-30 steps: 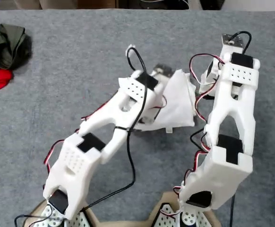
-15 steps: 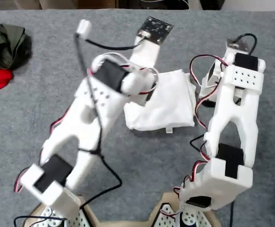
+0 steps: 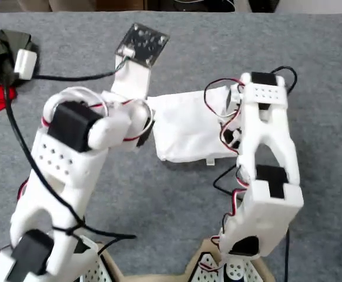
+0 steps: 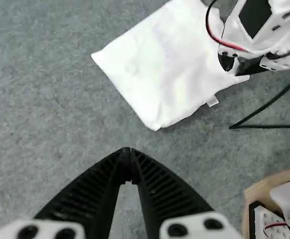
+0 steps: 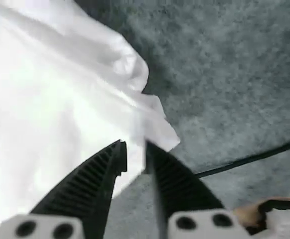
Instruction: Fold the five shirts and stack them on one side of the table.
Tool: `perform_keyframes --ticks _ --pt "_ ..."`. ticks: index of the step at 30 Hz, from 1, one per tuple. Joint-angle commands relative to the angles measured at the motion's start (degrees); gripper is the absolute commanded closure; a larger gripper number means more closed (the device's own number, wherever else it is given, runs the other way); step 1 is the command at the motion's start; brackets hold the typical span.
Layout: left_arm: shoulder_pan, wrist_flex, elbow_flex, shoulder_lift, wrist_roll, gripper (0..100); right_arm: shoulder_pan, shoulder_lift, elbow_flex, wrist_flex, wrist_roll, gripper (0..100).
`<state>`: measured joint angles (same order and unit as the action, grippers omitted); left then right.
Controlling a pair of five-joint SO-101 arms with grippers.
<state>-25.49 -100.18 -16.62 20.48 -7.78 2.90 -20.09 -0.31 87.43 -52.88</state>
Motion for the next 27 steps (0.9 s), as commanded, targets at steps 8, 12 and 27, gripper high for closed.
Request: perform_keyframes --ticks 8,12,27 --pt "3.6 1.1 3.9 4.8 -0.3 98 -2.0 -1.8 -2.3 -1.9 -11.8 65.9" --pt "3.4 1.1 3.8 5.0 -0.3 98 -2.5 -2.2 -0.9 -9.8 -13.9 65.9" --pt "3.5 1.1 3.8 5.3 -0.4 98 -2.4 -10.4 -0.4 -24.8 -14.9 77.9"
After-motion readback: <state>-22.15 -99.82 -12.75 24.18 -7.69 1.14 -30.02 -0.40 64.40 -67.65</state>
